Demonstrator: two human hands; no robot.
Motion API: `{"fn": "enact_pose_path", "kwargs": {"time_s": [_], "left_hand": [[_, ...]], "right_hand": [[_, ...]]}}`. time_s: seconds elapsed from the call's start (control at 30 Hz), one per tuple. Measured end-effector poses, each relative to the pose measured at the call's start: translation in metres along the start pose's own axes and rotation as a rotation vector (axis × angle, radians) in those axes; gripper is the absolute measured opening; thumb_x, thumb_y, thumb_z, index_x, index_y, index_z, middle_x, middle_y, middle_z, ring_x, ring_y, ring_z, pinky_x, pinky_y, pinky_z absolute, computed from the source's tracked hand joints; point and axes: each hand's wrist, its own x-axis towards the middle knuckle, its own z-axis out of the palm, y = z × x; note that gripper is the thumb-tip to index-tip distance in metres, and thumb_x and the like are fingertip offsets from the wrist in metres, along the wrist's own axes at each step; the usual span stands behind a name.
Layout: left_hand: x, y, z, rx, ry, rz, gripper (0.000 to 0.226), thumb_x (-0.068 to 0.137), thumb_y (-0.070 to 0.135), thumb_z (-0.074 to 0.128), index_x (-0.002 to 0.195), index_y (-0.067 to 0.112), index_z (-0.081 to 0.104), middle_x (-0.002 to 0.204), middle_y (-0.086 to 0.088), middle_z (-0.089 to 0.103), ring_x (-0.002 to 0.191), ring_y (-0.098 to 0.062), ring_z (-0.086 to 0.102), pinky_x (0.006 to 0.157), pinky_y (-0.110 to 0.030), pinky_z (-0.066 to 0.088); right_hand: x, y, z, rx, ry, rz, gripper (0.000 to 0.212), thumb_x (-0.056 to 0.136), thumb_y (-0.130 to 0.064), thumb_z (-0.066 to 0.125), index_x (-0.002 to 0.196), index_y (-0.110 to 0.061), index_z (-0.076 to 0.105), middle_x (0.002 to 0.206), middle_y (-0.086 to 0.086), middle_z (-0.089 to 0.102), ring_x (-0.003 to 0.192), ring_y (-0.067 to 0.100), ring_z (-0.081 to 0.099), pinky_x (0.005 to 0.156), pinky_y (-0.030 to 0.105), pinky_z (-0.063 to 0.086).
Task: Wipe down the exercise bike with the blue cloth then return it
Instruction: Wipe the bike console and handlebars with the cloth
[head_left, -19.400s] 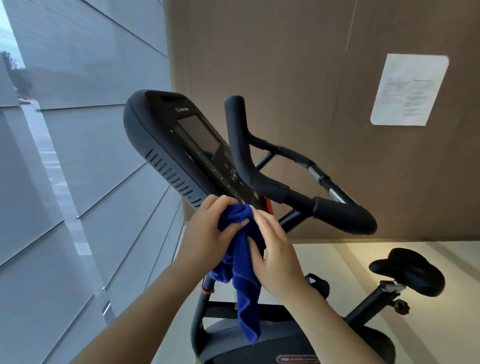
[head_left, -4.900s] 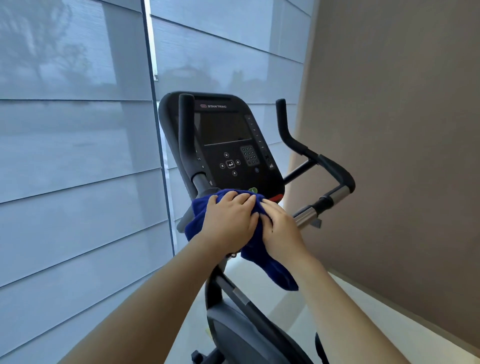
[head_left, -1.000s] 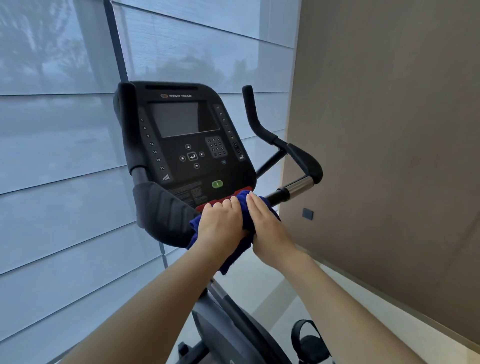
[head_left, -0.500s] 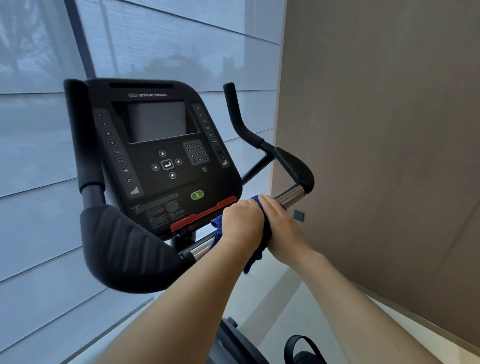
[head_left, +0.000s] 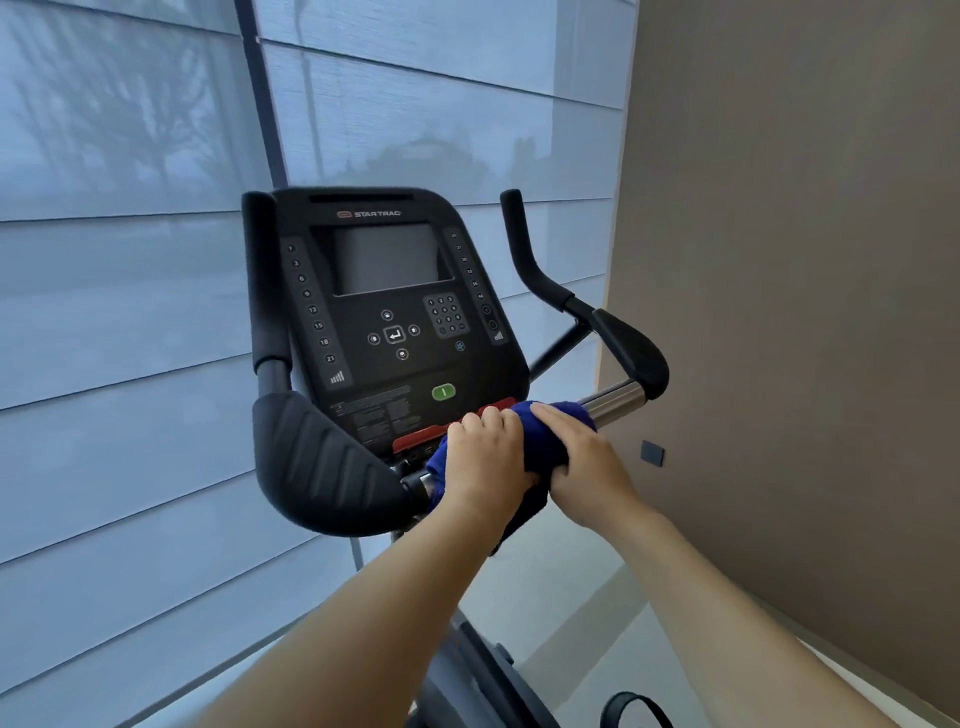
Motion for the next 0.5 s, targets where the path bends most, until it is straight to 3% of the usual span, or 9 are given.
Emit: {"fn": "enact_pose_path", "kwargs": {"time_s": [0.17, 0.23, 0.33, 0.5], "left_hand": [[-0.042, -0.031, -0.011, 0.046, 0.009, -0.096, 0.046, 0.089, 0.045, 0.046, 0.119, 0.011, 0.038, 0.112, -0.005, 0.05, 0.098, -0.023, 0.048, 0.083, -0.033, 0.035], [-0.056, -0.041, -0.015, 0.067, 0.031, -0.089, 0.034, 0.091, 0.039, 0.043, 0.113, 0.013, 0.04, 0.11, -0.003, 0.051, 0.096, -0.021, 0.048, 0.084, -0.031, 0.034], [-0.065, -0.046, -0.019, 0.045, 0.007, -0.086, 0.033, 0.089, 0.038, 0.048, 0.11, 0.013, 0.041, 0.11, -0.002, 0.052, 0.099, -0.02, 0.048, 0.09, -0.03, 0.034], [-0.057, -0.035, -0.017, 0.1, -0.009, -0.131, 0.039, 0.084, 0.04, 0.054, 0.109, 0.013, 0.042, 0.107, -0.002, 0.054, 0.097, -0.021, 0.051, 0.088, -0.032, 0.036]], "right_hand": [[-0.016, -0.03, 0.028, -0.137, -0.067, -0.255, 0.069, 0.072, 0.008, 0.05, 0.137, -0.012, 0.041, 0.145, 0.002, 0.04, 0.14, 0.02, 0.022, 0.114, 0.026, 0.013], [-0.026, -0.035, 0.043, -0.172, -0.113, -0.3, 0.075, 0.072, 0.002, 0.054, 0.142, -0.013, 0.032, 0.151, 0.003, 0.028, 0.144, 0.021, 0.01, 0.116, 0.03, 0.009], [-0.037, -0.027, 0.051, -0.15, -0.118, -0.324, 0.081, 0.076, -0.008, 0.061, 0.146, -0.019, 0.021, 0.156, -0.003, 0.016, 0.145, 0.015, -0.002, 0.115, 0.025, 0.002], [-0.027, -0.006, 0.042, -0.22, -0.141, -0.374, 0.085, 0.082, -0.023, 0.065, 0.148, -0.023, 0.012, 0.158, -0.005, 0.01, 0.145, 0.015, -0.003, 0.117, 0.033, 0.007]]}}
